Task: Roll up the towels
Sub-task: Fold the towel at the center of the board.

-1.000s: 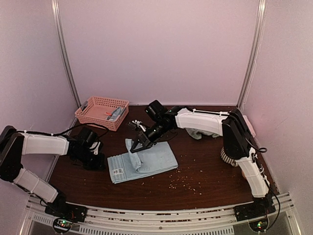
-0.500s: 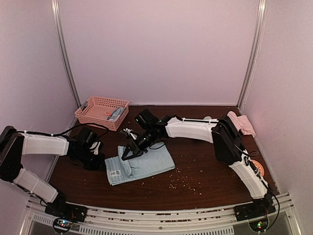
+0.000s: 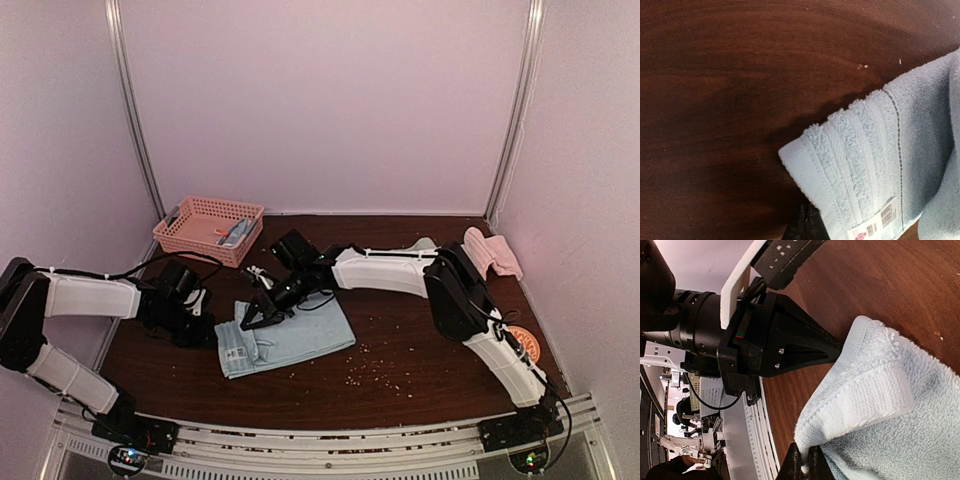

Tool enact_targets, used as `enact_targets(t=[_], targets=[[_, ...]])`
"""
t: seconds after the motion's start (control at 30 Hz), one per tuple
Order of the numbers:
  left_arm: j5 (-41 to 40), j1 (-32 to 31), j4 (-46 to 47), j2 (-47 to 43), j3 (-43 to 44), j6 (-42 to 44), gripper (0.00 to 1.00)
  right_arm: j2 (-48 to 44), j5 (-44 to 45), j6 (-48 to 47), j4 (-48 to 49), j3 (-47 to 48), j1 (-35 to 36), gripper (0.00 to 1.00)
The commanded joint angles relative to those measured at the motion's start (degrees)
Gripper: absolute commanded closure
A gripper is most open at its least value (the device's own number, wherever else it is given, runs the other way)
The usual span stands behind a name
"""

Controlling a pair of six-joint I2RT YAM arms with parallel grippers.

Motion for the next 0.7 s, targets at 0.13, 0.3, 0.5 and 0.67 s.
enact_targets(t=[0.13, 0.3, 0.5, 0.67], targets=[[0.26, -0.43, 0.4, -0.16, -1.36, 0.16, 1.0, 0.08, -0.61, 4.56, 5.29, 0.1, 1.99, 1.0], [0.44, -0.39, 0.17, -1.08, -1.56, -0.22, 1.0, 2.24, -0.04, 5.01, 6.38, 0.44, 1.98, 1.0], [0.04, -0.43, -1.12, -3.55, -1.55, -0.87, 1.0, 4.12, -2.26, 6.39, 9.23, 1.3, 1.96, 0.83], [-3.02, -0.41, -5.09, -6.78, 1.05, -1.1, 1.0, 1.85, -2.35, 1.83, 5.83, 1.16, 1.59, 0.7]])
